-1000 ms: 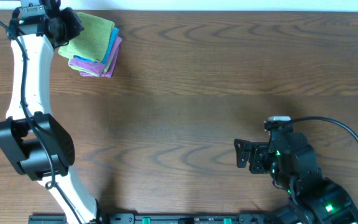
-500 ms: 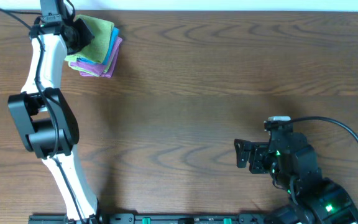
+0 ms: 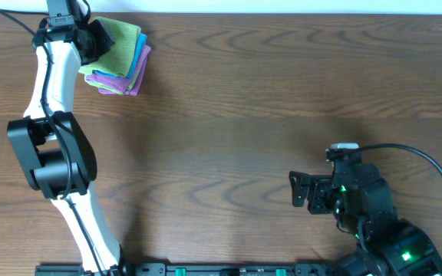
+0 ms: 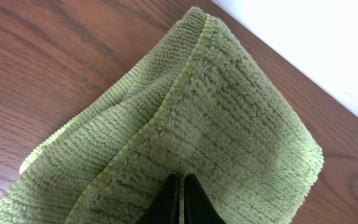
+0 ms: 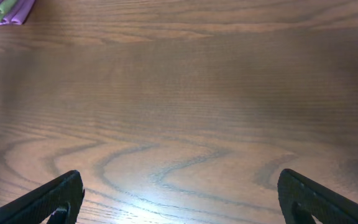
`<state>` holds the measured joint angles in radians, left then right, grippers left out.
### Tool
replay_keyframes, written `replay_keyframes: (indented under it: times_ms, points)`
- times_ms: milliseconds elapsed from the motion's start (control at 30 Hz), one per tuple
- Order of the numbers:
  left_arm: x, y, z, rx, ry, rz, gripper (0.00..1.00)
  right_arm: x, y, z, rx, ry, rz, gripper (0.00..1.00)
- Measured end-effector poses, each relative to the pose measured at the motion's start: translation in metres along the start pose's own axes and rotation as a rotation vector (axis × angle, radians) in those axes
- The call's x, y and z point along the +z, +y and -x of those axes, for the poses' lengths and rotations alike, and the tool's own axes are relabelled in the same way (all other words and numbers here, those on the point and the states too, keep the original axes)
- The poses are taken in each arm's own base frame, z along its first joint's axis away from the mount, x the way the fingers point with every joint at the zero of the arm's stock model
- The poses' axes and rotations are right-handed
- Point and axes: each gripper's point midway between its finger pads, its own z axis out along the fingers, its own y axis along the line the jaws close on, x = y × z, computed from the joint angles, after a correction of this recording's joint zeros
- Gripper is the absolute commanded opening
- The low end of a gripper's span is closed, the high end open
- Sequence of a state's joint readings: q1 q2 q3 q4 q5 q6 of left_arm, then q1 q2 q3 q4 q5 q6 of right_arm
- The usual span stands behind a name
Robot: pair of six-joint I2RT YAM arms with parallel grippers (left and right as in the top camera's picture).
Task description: Fold the cloth
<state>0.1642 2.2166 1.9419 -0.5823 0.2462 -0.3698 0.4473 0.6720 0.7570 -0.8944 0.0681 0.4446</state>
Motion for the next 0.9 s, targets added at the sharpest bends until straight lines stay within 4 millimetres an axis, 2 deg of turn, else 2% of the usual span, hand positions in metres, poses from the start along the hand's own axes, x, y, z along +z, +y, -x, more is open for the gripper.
replay_keyframes:
  times_ms: [600, 667, 767, 833, 900]
  points:
    - [-0.002, 0.008, -0.012, -0.006, 0.045, 0.040, 0.06, 0.000, 0.000, 0.000, 0.000, 0.000, 0.000, 0.99]
    - [-0.005, 0.006, -0.009, 0.006, 0.039, 0.037, 0.15, 0.000, 0.000, 0.000, 0.000, 0.000, 0.000, 0.99]
    - [-0.019, -0.002, 0.003, 0.031, 0.008, 0.022, 0.37, 0.000, 0.000, 0.000, 0.000, 0.000, 0.000, 0.99]
    - [-0.035, -0.010, 0.012, 0.052, -0.013, 0.013, 0.53, 0.000, 0.000, 0.000, 0.000, 0.000, 0.000, 0.99]
    - [-0.061, -0.019, 0.020, 0.075, -0.039, 0.002, 0.71, 0.000, 0.000, 0.000, 0.000, 0.000, 0.000, 0.99]
